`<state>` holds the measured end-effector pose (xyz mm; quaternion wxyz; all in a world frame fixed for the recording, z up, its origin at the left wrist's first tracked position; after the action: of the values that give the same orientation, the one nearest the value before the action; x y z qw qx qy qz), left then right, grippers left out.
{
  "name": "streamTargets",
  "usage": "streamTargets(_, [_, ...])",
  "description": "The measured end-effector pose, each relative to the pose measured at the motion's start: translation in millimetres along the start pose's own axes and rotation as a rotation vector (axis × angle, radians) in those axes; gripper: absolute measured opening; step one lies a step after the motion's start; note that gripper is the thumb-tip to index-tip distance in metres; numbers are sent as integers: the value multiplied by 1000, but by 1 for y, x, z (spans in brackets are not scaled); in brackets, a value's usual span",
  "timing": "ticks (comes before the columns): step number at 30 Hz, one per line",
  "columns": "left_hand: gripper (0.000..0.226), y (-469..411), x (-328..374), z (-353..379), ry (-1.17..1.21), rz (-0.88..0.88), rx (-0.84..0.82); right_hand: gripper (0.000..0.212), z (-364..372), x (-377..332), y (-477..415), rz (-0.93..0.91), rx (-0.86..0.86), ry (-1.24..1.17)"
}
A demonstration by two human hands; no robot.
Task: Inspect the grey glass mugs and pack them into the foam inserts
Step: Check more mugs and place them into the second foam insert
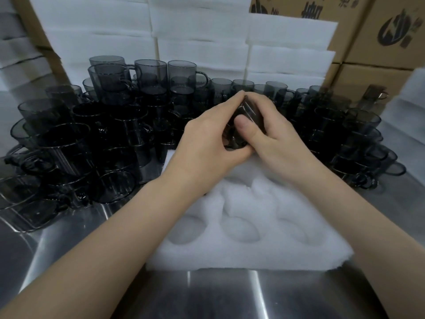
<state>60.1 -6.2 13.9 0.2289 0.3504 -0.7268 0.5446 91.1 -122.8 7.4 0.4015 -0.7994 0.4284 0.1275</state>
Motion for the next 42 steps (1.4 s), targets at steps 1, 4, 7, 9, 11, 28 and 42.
streamTargets(1, [64,0,2,0,17,8,-4,31,-1,-1,0,-14,17,2])
streamTargets(4, [63,1,3,-1,67,0,-6,18,-4,-2,0,-38,57,-20])
streamTargets(7, [66,0,2,-1,91,-8,0,19,-4,-4,0,-38,85,-67])
streamTargets(9, [69,0,1,-1,102,-6,-1,22,-4,-4,0,-19,95,-121])
streamTargets(11, [71,0,1,-1,102,8,-7,27,-5,-2,-1,27,97,-181])
streamTargets(28, [79,3,2,8,48,100,-236,44,8,18,-2,375,-174,-922])
streamTargets(42, [80,2,-3,7,-19,56,-134,40,8,14,1,347,-64,-667])
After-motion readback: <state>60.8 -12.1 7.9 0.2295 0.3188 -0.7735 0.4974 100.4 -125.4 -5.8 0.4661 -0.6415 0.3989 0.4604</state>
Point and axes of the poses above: each hand's wrist, its own y-axis away from the middle knuckle, its own z-axis out of the palm, x = y × z, the point moved 6 cm from there along -y, towards the middle knuckle, and after that the axes turned 15 degrees about y, right-handed, at the moved point
